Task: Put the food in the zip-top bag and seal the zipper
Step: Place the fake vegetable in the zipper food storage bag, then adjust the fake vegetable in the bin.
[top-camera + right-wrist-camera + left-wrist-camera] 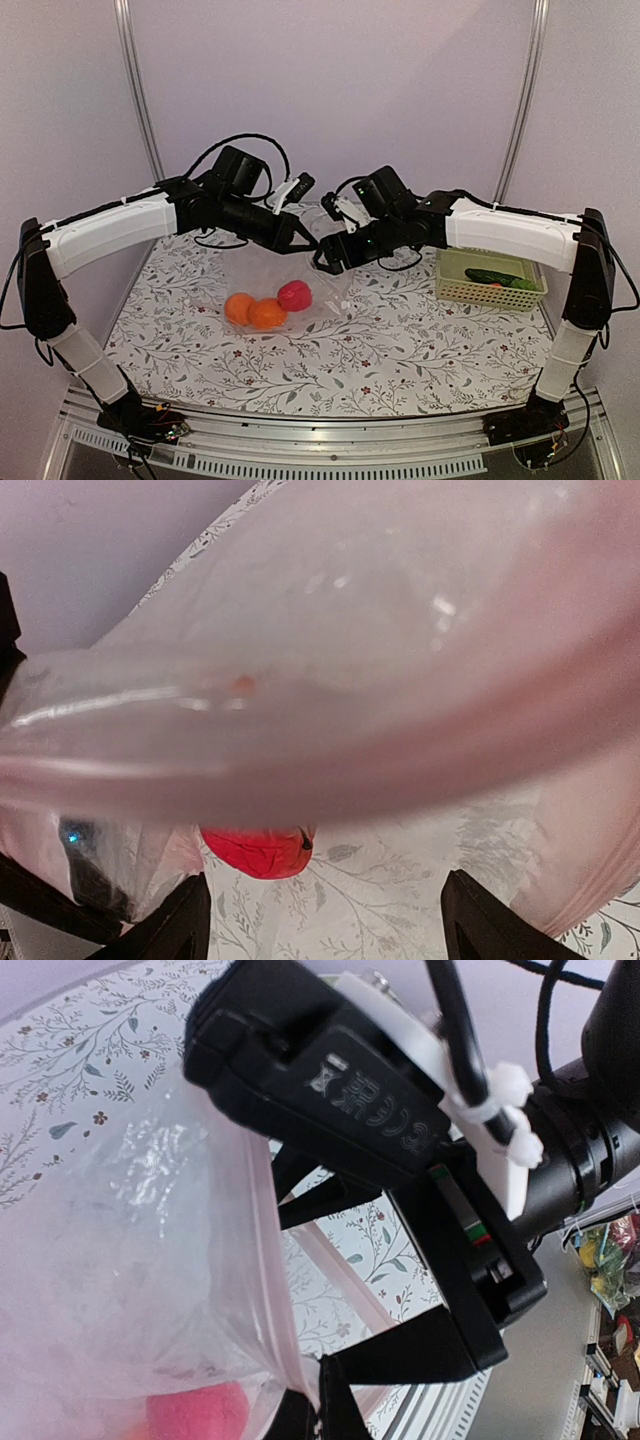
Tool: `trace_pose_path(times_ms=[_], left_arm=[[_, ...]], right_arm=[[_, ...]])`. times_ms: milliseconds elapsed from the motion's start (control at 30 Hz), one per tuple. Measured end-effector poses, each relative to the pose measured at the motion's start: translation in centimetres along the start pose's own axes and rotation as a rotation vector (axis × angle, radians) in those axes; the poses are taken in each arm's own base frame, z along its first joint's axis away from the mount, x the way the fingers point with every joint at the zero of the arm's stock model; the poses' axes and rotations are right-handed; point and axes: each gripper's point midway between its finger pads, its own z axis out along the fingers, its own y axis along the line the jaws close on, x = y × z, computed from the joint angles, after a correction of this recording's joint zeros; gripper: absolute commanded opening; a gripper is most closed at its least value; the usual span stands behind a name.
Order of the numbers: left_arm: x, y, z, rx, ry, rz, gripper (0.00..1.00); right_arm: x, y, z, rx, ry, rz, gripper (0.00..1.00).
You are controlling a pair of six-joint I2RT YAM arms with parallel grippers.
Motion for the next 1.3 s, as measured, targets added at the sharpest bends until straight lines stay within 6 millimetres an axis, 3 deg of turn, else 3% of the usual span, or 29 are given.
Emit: trace_pose_path(times_ms=[333, 467, 700, 833, 967, 1133, 1300], left_arm=[[0.0, 0.0, 0.0, -0.001, 0.0, -0.001, 0.0], [-0.1, 0.3, 0.0, -0.01, -0.003, -0.005, 0.0], [-0.2, 0.7, -0.1, -0.026, -0.008, -0.014, 0.0], [-0.2, 0.7, -0.1, -0.031, -0.009, -0.015, 0.0], [-0.2, 0.8, -0.1, -0.036, -0.009, -0.015, 0.0], [-0.2, 0.9, -0.1, -0.042, -0.011, -0.015, 0.0], [-0.2, 1.0, -0.1, -0.044, -0.011, -0.015, 0.0]], right_arm=[[0.1, 0.3, 0.0, -0.015, 0.004, -0.003, 0.79], [0.0, 0.9, -1.0, -0.043, -0.005, -0.009, 0.8], [-1.9, 3.3, -8.0, -0.101, -0.126, -0.045, 0.81], [-2.8, 3.3, -12.5, -0.054, -0.214, -0.06, 0.8], [-2.8, 0.5, -15.7, 0.074, -0.259, -0.032, 0.79], [-1.2, -7.2, -18.1, 0.32, -0.244, 0.103, 0.79], [2.1, -15.1, -20.2, 0.548, -0.202, 0.299, 0.78]])
